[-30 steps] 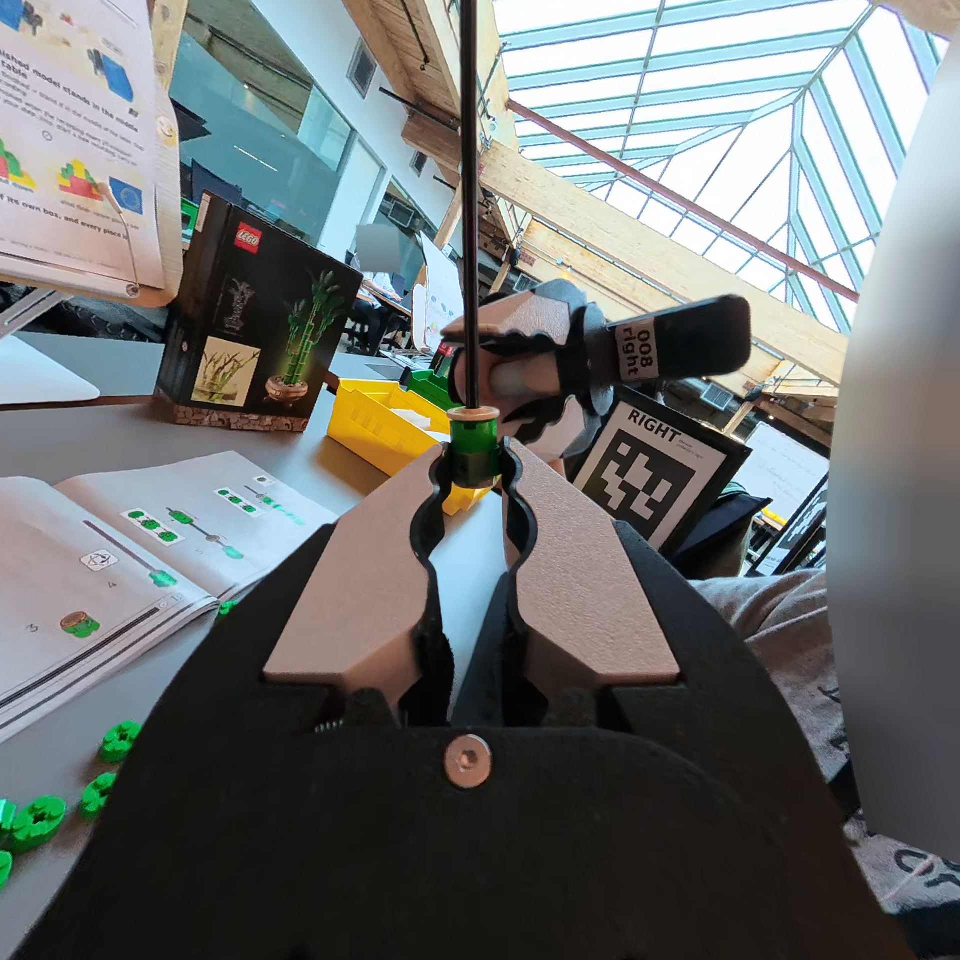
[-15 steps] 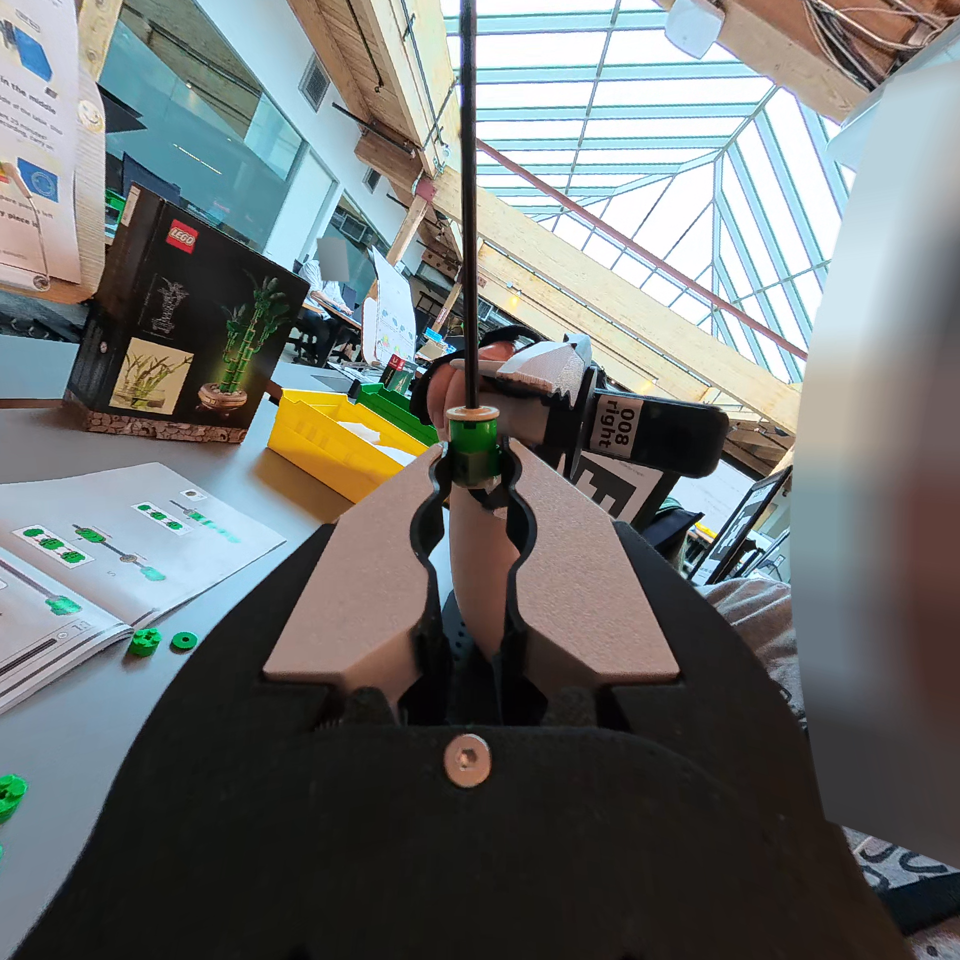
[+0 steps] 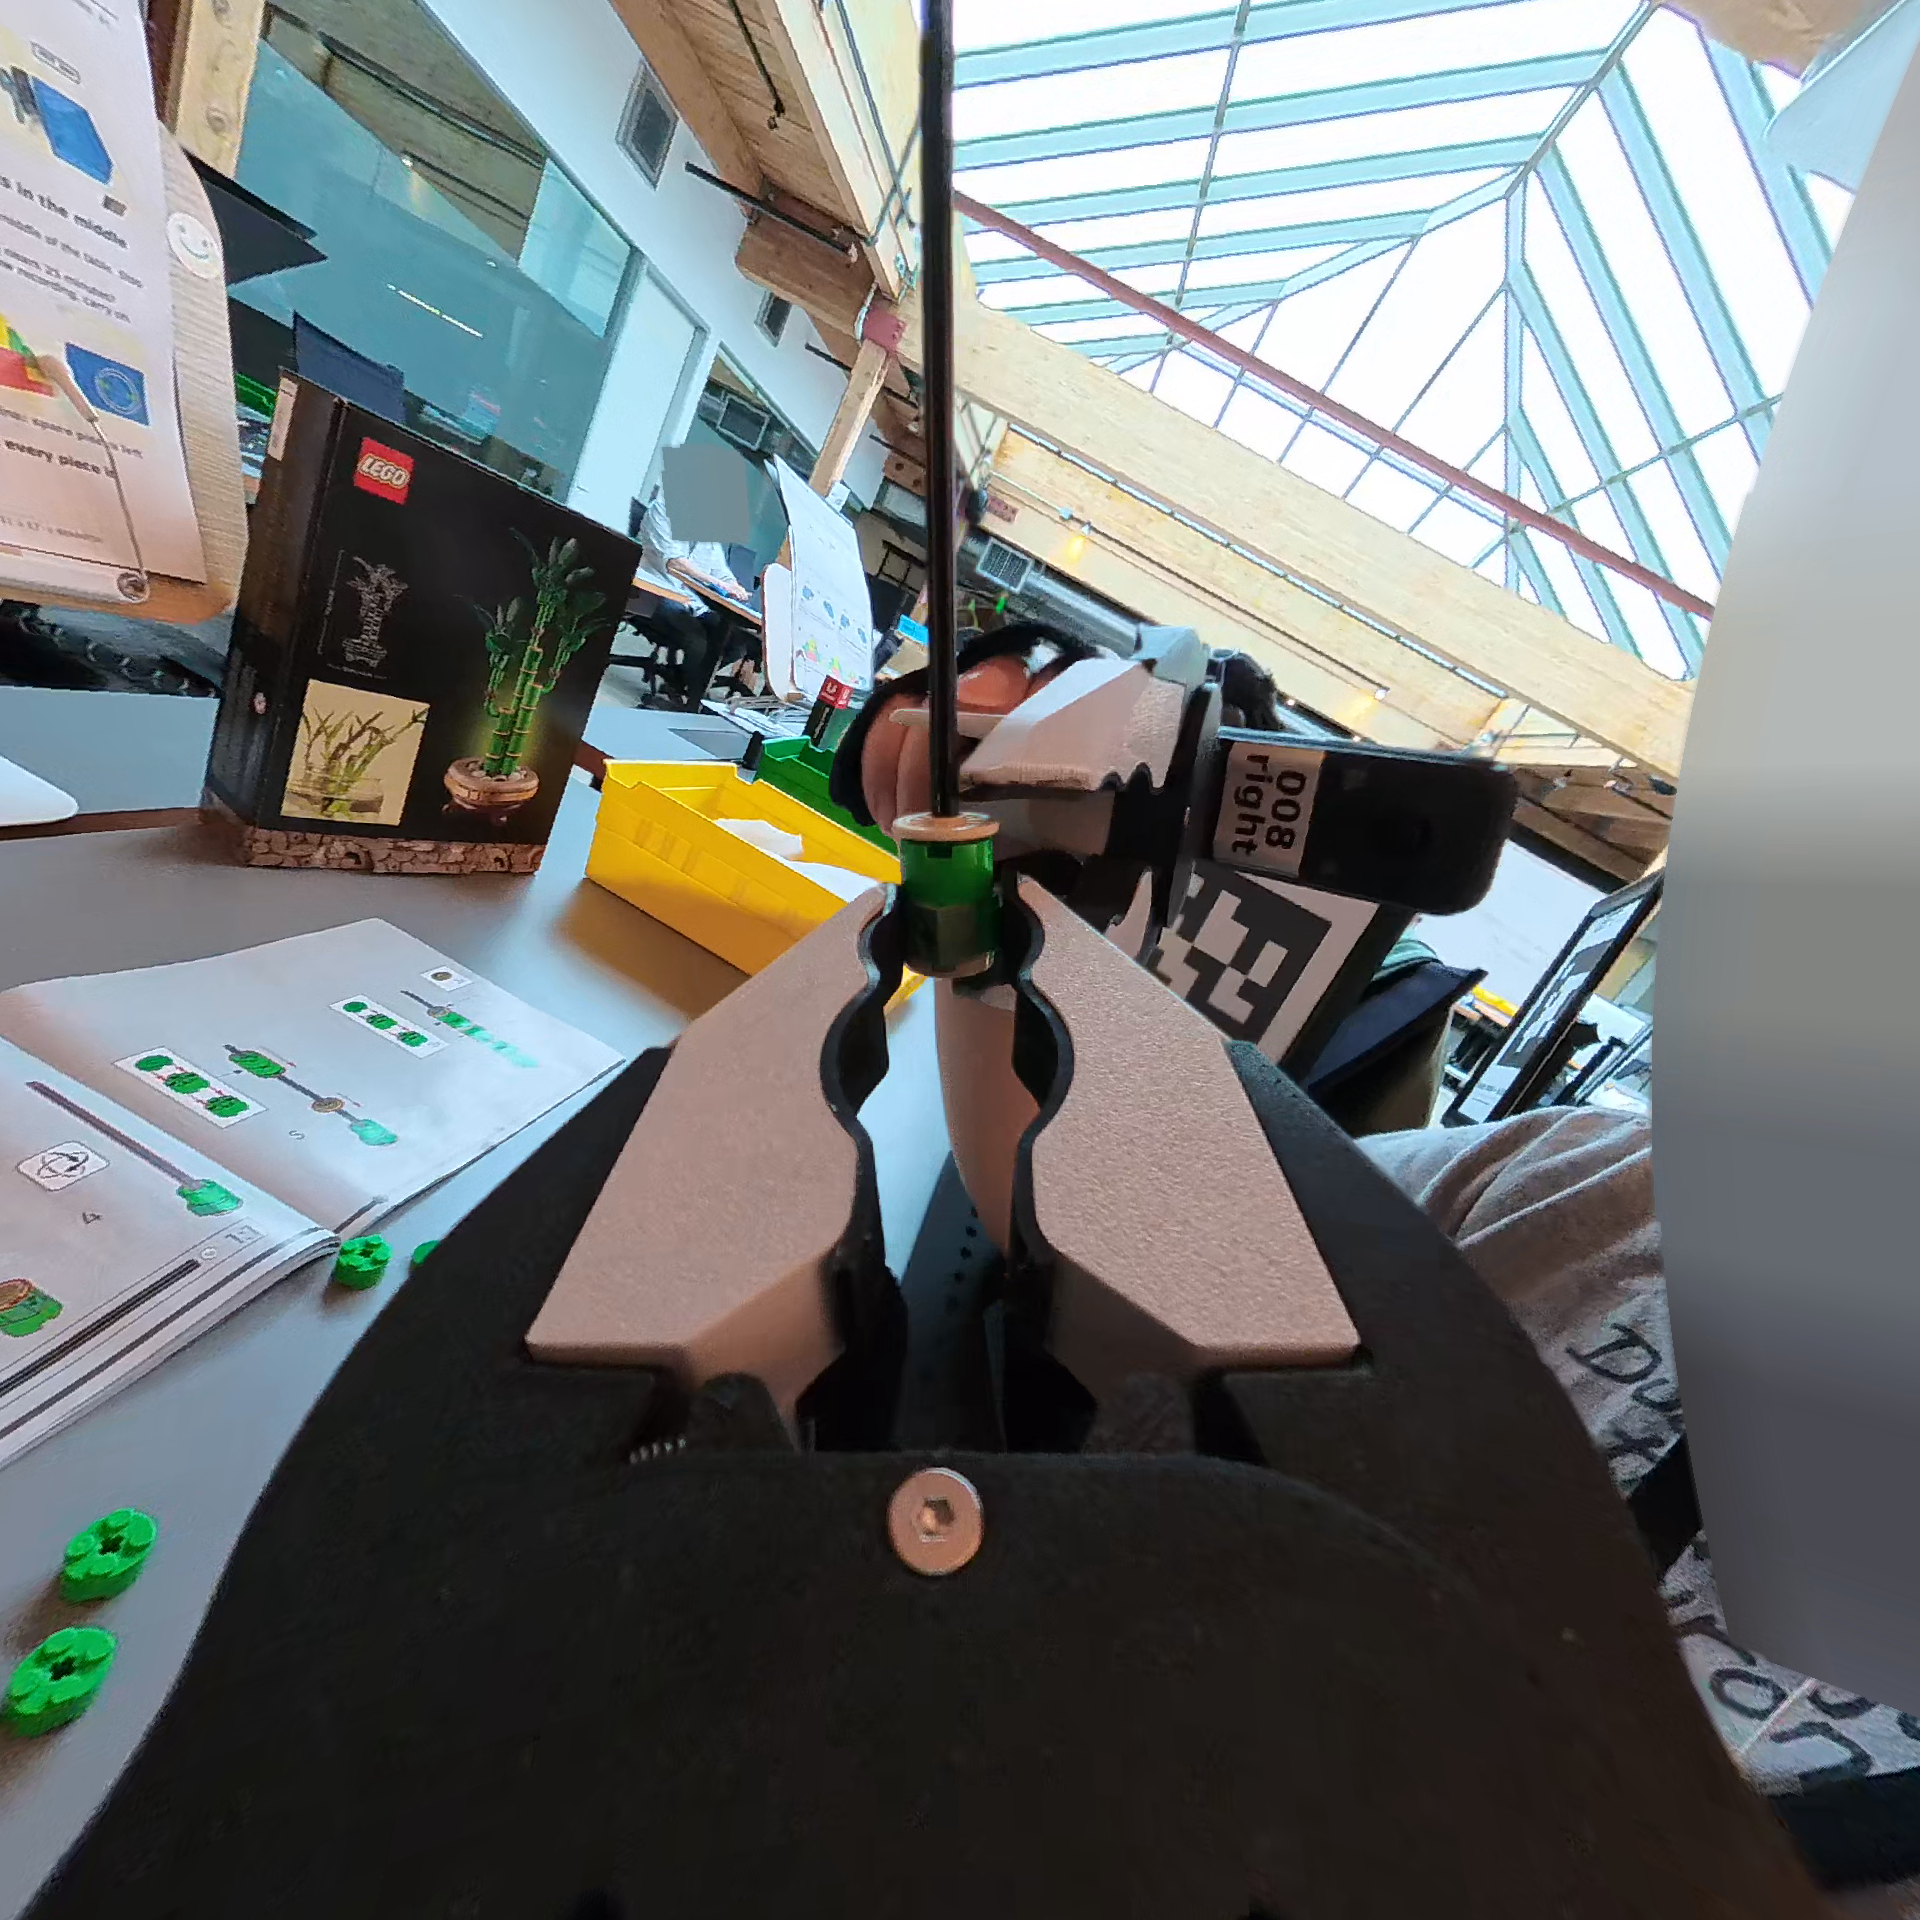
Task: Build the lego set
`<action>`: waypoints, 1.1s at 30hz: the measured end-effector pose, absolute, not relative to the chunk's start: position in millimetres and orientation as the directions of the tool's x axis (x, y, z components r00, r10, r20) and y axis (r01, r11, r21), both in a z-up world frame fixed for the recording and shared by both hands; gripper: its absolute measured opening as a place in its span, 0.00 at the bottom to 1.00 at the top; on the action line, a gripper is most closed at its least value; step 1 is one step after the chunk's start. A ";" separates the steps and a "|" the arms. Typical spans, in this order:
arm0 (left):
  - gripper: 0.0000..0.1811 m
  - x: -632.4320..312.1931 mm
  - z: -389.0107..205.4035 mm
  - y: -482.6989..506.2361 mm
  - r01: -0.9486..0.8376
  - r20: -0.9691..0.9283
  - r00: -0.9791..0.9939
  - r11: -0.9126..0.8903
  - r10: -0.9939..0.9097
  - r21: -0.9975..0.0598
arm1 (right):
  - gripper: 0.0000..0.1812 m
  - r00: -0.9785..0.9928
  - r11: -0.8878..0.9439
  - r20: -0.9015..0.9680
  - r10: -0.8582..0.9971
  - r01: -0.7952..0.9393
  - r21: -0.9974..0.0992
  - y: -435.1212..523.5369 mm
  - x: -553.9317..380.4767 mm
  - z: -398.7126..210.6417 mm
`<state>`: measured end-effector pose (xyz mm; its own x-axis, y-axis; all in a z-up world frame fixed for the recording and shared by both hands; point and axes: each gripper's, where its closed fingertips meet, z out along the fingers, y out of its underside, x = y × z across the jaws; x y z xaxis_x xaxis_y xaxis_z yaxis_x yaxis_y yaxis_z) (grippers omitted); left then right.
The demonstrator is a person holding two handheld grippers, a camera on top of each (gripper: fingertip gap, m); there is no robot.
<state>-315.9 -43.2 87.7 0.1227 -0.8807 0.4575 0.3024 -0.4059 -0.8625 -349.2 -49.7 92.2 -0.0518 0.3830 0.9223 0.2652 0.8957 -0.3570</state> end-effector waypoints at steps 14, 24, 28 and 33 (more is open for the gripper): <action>0.09 -315.0 87.7 -46.4 0.280 0.433 0.159 -0.380 -0.887 -0.882 | 0.13 -0.062 0.873 0.892 0.448 0.246 -0.421 -53.3 -349.3 91.6; 0.09 -317.9 94.0 -46.8 0.311 0.441 0.137 -0.384 -0.887 -0.869 | 0.14 -0.014 0.889 0.907 0.421 0.204 -0.410 -54.4 -352.3 98.4; 0.09 -321.3 100.9 -48.6 0.326 0.432 0.134 -0.372 -0.892 -0.869 | 0.21 0.058 0.897 0.915 0.400 0.179 -0.404 -54.4 -351.0 111.2; 0.09 -320.8 102.8 -50.6 0.325 0.421 0.144 -0.359 -0.895 -0.875 | 0.13 0.023 0.894 0.910 0.414 0.177 -0.411 -58.4 -350.2 106.9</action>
<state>-320.8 -50.6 102.8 0.1439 -0.8954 0.4214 0.3255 -0.3593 -0.8746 -350.2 -58.4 106.9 0.0227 0.4138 0.9101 0.1774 0.8942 -0.4111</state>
